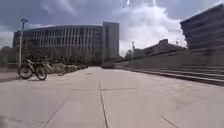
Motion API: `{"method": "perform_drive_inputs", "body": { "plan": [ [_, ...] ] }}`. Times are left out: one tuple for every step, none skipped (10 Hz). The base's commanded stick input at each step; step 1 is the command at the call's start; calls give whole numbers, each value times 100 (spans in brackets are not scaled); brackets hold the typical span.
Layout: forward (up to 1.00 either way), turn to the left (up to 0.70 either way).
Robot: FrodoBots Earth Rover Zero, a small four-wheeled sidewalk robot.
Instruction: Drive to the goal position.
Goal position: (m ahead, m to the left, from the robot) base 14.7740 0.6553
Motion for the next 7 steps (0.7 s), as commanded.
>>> {"method": "perform_drive_inputs", "body": {
  "plan": [
    [70, 0],
    [70, 0],
    [70, 0],
    [70, 0],
    [70, 0],
    [70, 0],
    [70, 0]
  ]
}}
